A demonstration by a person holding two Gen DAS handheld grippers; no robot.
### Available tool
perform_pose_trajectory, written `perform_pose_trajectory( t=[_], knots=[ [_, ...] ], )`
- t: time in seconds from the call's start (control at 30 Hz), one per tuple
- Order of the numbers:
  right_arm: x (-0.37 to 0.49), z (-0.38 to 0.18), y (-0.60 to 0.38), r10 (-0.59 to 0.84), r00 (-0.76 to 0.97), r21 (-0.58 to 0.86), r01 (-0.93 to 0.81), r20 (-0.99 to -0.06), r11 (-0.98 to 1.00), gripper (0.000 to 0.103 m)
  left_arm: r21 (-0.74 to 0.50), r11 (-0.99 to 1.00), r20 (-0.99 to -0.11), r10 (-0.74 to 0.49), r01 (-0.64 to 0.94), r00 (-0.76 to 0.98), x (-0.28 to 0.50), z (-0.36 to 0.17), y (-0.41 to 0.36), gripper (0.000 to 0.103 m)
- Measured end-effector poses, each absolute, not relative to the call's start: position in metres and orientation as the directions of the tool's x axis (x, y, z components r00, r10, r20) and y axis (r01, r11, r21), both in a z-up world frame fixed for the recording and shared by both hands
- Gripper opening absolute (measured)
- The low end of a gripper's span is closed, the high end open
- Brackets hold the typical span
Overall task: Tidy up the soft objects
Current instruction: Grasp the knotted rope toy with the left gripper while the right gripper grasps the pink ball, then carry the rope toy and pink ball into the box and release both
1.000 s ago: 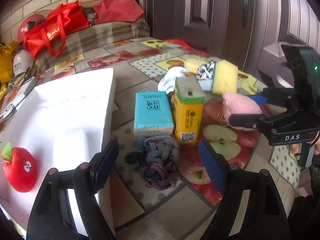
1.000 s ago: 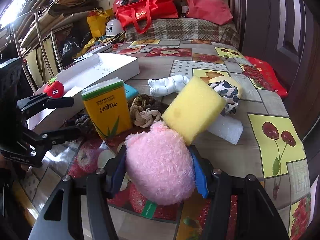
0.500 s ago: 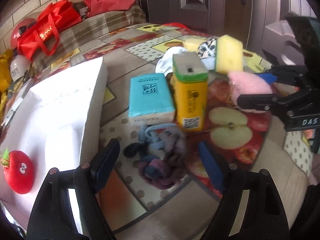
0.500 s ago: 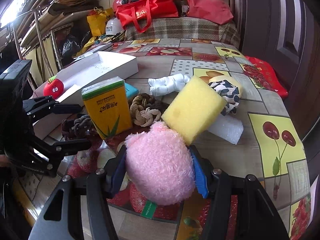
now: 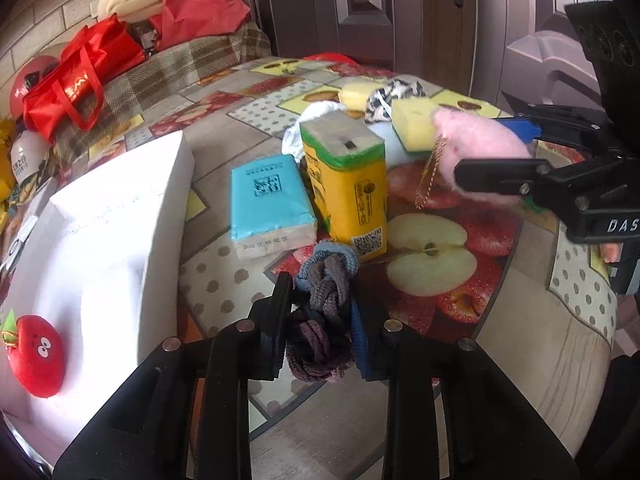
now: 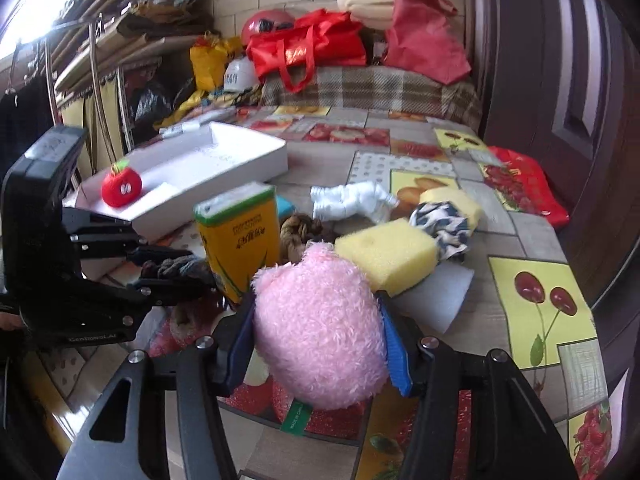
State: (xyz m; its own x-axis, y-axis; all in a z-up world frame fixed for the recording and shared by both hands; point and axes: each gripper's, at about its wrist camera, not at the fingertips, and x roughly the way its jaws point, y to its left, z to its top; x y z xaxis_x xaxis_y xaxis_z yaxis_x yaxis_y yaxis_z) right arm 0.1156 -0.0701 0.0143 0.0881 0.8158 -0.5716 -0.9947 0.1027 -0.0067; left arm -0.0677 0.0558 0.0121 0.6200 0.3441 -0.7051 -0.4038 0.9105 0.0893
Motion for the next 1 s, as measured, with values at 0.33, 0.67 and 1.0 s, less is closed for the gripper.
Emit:
perform_pose_trajectory(
  t=[0.33, 0.67, 1.0],
  knots=[
    [0.105, 0.049, -0.113, 0.972, 0.182, 0.11, -0.974, -0.151, 0.2, 0.056, -0.014, 0.836, -0.433, 0.49, -0.549, 0.757, -0.137, 0.05, 0.063, 0.026],
    [0.087, 0.047, -0.096, 0.972, 0.155, 0.053, -0.985, -0.179, 0.167, 0.056, -0.044, 0.746, -0.423, 0.589, -0.665, 0.688, -0.158, 0.049, 0.08, 0.026],
    [0.068, 0.044, -0.082, 0.973, 0.106, 0.032, -0.993, -0.203, 0.115, 0.056, -0.031, 0.677, -0.399, 0.666, -0.735, 0.631, -0.181, 0.047, 0.097, 0.026]
  ],
)
